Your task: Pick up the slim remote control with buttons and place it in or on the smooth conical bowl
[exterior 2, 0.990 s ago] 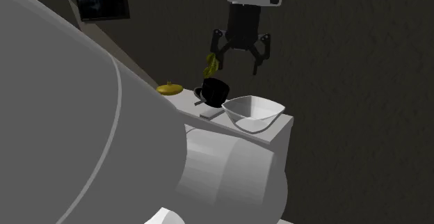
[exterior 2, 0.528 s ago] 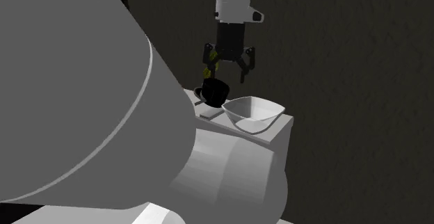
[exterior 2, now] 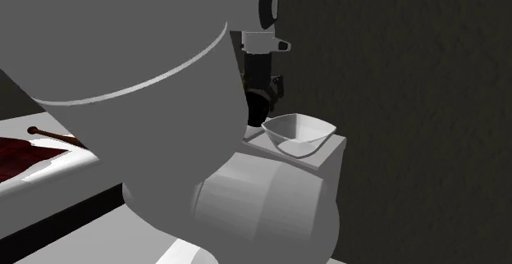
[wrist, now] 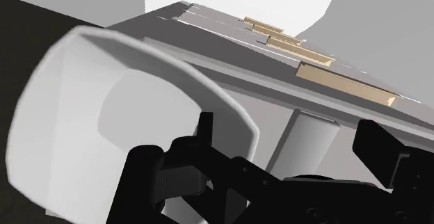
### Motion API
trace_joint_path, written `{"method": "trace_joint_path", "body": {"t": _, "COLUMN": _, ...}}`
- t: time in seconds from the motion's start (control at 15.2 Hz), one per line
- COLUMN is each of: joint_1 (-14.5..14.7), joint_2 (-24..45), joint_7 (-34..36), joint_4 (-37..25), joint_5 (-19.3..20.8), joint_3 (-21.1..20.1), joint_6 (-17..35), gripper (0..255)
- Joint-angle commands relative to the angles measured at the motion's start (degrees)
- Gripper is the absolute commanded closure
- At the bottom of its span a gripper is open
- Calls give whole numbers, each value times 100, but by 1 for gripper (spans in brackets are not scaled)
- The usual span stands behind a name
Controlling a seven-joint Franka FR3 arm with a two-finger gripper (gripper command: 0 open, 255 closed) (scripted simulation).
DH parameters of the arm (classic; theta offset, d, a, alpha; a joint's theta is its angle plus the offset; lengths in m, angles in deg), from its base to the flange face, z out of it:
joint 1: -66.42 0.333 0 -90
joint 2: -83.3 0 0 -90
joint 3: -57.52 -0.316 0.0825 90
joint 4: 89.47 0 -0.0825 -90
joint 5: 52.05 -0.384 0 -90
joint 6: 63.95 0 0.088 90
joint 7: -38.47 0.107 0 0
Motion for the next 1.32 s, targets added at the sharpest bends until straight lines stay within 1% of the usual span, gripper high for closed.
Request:
{"method": "trace_joint_path", "body": {"t": 0.0, "joint_1": -34, "joint_2": 451, "joint_7": 302, "joint_4": -174, "joint_5": 89, "joint_3": -200, "joint_6": 280, "gripper": 0}}
{"method": "trace_joint_path", "body": {"t": 0.26, "joint_1": -104, "joint_2": 1380, "joint_7": 962, "joint_4": -590, "joint_5": 431, "joint_3": -550, "joint_6": 753, "gripper": 0}}
{"method": "trace_joint_path", "body": {"t": 0.46, "joint_1": -122, "joint_2": 2117, "joint_7": 1515, "joint_4": -990, "joint_5": 824, "joint_3": -741, "joint_6": 1016, "gripper": 0}}
{"method": "trace_joint_path", "body": {"t": 0.59, "joint_1": -95, "joint_2": 2622, "joint_7": 1899, "joint_4": -1299, "joint_5": 1135, "joint_3": -814, "joint_6": 1138, "gripper": 0}}
{"method": "trace_joint_path", "body": {"t": 0.66, "joint_1": -76, "joint_2": 2763, "joint_7": 2005, "joint_4": -1392, "joint_5": 1225, "joint_3": -821, "joint_6": 1165, "gripper": 0}}
{"method": "trace_joint_path", "body": {"t": 1.12, "joint_1": -54, "joint_2": 3100, "joint_7": 2149, "joint_4": -1191, "joint_5": 1431, "joint_3": -785, "joint_6": 1669, "gripper": 0}}
{"method": "trace_joint_path", "body": {"t": 1.25, "joint_1": -51, "joint_2": 3130, "joint_7": 2162, "joint_4": -1177, "joint_5": 1451, "joint_3": -782, "joint_6": 1710, "gripper": 0}}
